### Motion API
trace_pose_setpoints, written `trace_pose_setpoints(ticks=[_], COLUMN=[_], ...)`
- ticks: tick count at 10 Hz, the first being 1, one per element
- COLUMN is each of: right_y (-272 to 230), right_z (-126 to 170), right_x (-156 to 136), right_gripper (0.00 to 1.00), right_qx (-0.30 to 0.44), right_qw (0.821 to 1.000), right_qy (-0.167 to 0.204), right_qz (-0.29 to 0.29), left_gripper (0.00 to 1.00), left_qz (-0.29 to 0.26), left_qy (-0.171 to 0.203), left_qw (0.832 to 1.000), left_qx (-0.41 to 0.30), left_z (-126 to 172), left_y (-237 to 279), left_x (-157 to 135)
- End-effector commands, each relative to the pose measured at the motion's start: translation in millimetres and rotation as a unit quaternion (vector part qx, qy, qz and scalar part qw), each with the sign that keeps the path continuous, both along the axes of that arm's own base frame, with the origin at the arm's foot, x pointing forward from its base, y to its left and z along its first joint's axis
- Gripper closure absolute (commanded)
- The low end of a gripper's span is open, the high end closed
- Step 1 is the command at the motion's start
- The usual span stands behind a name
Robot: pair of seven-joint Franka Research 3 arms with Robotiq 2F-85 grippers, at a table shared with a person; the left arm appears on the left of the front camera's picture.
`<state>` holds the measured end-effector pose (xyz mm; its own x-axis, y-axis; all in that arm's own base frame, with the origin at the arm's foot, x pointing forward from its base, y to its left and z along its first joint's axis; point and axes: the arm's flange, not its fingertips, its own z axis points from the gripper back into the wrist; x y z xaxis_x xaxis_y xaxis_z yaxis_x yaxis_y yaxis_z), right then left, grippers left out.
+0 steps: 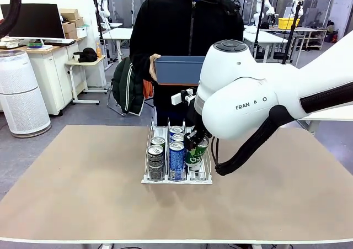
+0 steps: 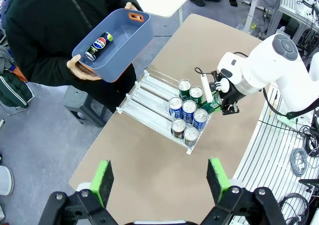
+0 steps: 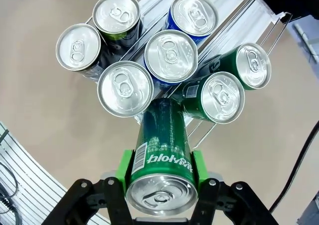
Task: Fill the beverage cans into the dispenser.
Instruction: Place the picked Sprite in the line of the Automatic Can Dispenser with the same cans.
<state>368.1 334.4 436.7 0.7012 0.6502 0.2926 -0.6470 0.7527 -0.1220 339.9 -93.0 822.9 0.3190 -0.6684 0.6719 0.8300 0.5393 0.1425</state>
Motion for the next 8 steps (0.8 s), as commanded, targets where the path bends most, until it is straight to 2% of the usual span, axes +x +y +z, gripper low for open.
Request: trace_pose_setpoints(ticks=[1, 8], right_y=[-22, -39], right_z=[-20, -7], right_x=[22, 20], right_gripper=[0.42, 0.42], right_qx=[-0.008, -0.006], right_qw=[1.000, 1.000], right_qy=[0.000, 0.004], right_qz=[-0.011, -0.026], left_gripper=[0.00, 0.00], left_qz=[0.002, 0.002], left_qy=[-0.001, -0.001], left_qw=[1.000, 1.000], left_qx=[-0.001, -0.001], left_z=[0, 0], left_y=[1, 1], left_x=[0, 0])
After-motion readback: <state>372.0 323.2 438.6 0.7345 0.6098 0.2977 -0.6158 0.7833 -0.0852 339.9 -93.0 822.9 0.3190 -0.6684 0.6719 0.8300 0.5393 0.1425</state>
